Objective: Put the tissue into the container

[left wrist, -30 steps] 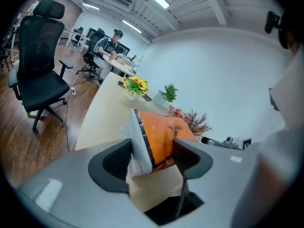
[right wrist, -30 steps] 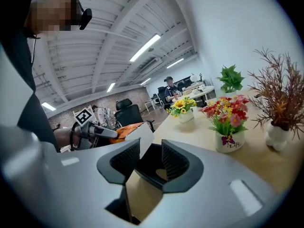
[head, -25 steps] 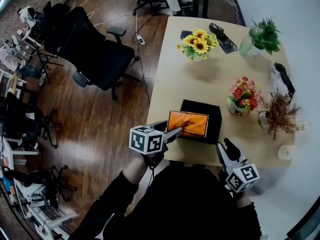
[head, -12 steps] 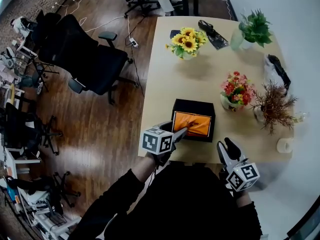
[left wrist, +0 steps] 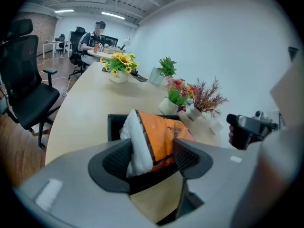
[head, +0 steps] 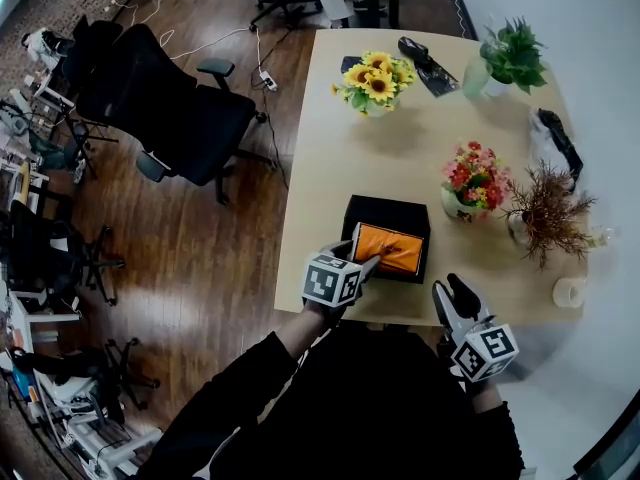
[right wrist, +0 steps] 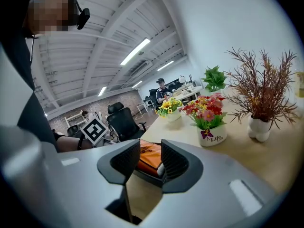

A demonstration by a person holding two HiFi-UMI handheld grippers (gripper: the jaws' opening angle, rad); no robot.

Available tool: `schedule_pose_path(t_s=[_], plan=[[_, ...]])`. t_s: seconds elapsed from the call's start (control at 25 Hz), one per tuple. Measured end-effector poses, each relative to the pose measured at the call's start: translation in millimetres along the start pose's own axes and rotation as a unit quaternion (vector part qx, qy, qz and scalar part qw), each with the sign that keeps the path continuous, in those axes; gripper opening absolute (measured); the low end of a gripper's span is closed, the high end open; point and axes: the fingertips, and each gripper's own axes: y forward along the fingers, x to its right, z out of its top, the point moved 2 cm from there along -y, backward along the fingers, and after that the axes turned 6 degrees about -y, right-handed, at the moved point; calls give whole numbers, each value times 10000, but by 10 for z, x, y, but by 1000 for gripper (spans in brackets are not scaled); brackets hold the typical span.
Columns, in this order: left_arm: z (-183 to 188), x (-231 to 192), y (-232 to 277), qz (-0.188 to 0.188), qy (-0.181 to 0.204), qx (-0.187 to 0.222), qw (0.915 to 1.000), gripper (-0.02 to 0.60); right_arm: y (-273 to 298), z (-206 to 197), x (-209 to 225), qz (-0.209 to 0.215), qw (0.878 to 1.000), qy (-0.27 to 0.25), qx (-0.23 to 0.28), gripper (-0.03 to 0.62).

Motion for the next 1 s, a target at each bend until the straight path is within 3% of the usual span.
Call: schedule_pose_path(t_s=[0.24, 0.44, 0.6, 0.76, 1.0], plan=[[-83, 56, 87, 444, 715, -372, 9958, 262, -4, 1, 9, -9, 10000, 27, 26, 138], [-91, 58, 118, 561, 804, -462, 9941, 272, -7, -30, 40, -27, 10000, 62, 23, 138], [-66, 24, 115, 828, 1108, -368, 9897, 281, -10, -39, 54, -53, 9999, 101, 18, 135], [-70, -38, 31, 879, 813, -247, 9925, 302, -11, -47, 82, -56, 9999, 117, 9, 132], [-48, 11, -210, 361, 53, 42, 9993, 302, 35, -26, 45, 48, 10000, 56, -33, 132]])
